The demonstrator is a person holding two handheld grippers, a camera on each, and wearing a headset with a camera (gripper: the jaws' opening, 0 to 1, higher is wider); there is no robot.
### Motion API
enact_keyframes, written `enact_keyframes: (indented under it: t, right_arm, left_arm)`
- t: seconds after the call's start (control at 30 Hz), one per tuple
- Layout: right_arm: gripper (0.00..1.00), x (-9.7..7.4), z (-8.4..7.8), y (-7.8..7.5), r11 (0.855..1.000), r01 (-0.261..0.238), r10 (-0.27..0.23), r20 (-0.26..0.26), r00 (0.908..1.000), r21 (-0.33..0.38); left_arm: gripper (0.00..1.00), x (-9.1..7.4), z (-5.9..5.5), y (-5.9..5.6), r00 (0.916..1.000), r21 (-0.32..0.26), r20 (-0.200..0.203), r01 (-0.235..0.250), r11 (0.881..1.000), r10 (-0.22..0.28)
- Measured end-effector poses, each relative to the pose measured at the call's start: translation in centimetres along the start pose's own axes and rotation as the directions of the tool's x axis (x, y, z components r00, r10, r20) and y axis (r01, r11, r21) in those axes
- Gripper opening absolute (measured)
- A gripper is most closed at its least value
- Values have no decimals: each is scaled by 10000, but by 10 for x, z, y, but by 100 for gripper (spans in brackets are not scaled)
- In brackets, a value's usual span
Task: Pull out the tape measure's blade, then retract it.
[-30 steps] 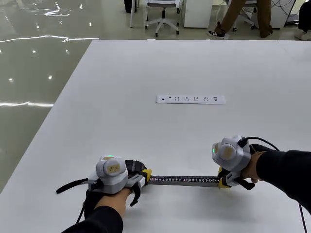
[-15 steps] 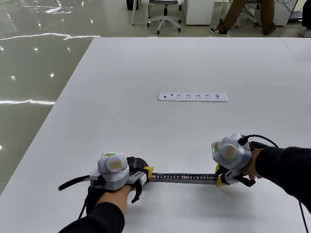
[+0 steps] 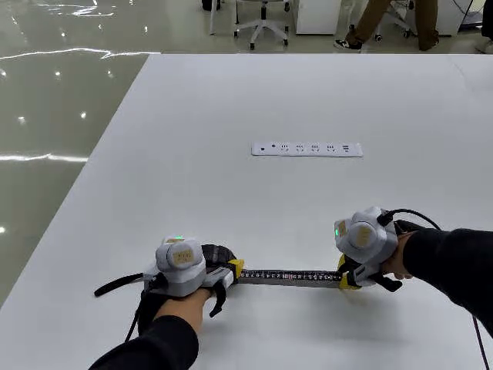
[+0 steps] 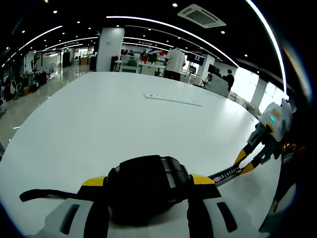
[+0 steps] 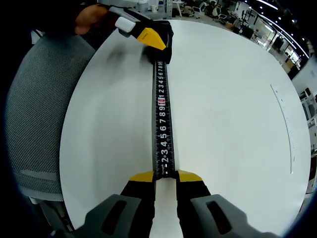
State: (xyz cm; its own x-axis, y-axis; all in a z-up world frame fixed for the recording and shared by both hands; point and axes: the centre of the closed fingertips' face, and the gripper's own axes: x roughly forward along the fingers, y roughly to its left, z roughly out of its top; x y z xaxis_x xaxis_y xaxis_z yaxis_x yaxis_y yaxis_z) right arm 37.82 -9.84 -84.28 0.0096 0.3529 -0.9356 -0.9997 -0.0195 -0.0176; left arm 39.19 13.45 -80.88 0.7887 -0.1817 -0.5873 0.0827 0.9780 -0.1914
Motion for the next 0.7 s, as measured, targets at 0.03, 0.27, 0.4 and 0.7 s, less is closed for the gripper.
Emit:
enact_keyframes:
  t: [0.03, 0.27, 0.4, 0.7]
  right_arm:
    - [11, 0, 0, 0, 10000, 3, -3, 3, 10000, 32]
    - [11, 1, 5, 0, 9999, 5, -6, 53, 10000, 131]
    - [11, 3, 8, -1, 9999, 23, -25, 113, 9999, 158]
    - [11, 5, 12, -2, 9997, 18, -24, 208, 9998, 263]
  left_arm:
    - [60, 0, 0, 0, 10000, -2, -3, 0, 10000, 0]
    - [60, 0, 0, 0, 10000, -28, -8, 5, 10000, -5]
    - [60, 0, 0, 0, 10000, -47, -10, 9, 10000, -9]
    - [60, 0, 0, 0, 10000, -84, -11, 16, 10000, -16]
